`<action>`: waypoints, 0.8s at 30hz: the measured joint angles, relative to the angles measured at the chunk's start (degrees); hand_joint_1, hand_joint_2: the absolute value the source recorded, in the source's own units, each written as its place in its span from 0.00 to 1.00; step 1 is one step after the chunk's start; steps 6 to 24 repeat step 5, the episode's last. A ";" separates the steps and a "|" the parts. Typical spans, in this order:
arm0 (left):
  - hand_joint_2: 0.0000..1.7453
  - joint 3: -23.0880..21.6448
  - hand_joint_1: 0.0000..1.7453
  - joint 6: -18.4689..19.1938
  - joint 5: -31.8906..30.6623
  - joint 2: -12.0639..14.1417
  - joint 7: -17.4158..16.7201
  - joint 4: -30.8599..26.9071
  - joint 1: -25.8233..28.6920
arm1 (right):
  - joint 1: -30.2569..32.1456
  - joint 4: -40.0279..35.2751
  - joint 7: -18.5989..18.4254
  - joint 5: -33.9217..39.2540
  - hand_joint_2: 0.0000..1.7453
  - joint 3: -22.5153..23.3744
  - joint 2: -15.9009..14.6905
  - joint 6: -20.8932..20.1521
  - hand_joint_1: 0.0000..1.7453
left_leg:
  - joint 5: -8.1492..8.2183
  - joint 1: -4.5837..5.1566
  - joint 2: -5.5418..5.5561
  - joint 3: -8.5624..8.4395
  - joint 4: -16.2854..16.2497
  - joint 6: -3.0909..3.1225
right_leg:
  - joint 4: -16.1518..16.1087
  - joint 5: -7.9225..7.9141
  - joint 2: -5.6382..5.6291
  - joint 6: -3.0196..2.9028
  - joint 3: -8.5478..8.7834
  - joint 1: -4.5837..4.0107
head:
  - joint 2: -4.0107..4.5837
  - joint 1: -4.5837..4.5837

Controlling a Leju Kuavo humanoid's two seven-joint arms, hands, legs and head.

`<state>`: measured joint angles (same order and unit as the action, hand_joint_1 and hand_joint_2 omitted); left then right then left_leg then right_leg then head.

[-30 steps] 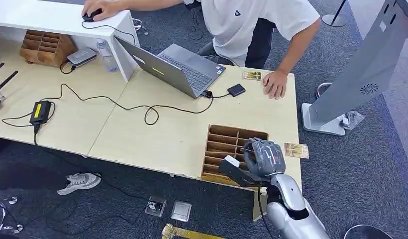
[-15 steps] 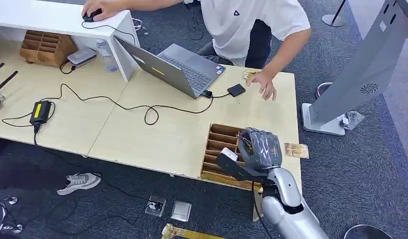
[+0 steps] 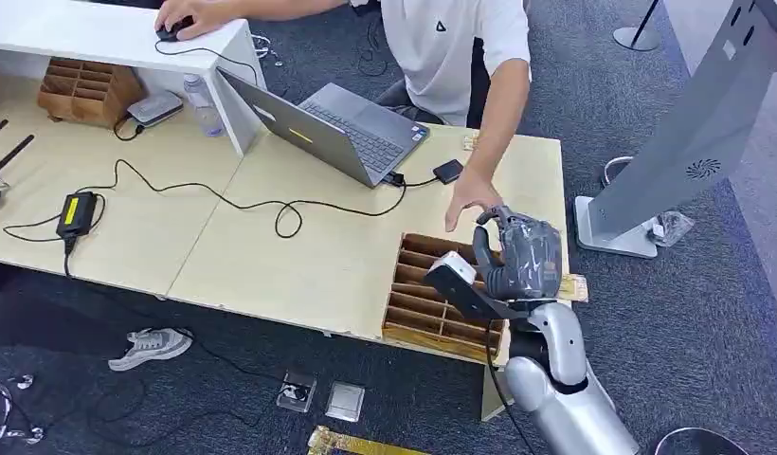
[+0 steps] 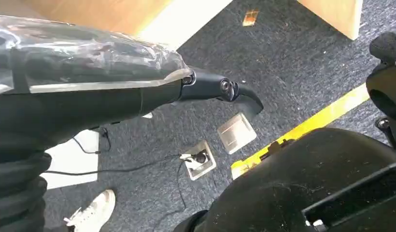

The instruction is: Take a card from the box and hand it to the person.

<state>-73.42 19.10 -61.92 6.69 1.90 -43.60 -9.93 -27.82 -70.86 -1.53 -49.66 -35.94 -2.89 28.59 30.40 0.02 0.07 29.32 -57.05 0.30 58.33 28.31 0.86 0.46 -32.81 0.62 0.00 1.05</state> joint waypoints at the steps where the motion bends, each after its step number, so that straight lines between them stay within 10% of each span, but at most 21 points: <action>1: 1.00 -0.02 0.00 0.13 -0.18 -0.02 1.27 0.22 -0.22 | 0.55 -2.06 0.20 -0.68 1.00 0.73 0.04 0.90 0.91 | 0.00 0.00 0.01 0.01 0.01 0.00 | 0.00 0.00 0.01 0.00 0.01 0.00 | 0.00 0.00; 24: 1.00 -0.22 0.00 0.09 -1.27 -0.02 2.25 0.22 -0.45 | 1.17 -2.21 -0.64 -1.40 1.00 0.66 0.35 0.33 0.90 | 0.00 0.00 0.02 0.01 0.00 0.00 | 0.01 0.00 0.03 0.00 0.01 0.00 | 0.00 0.02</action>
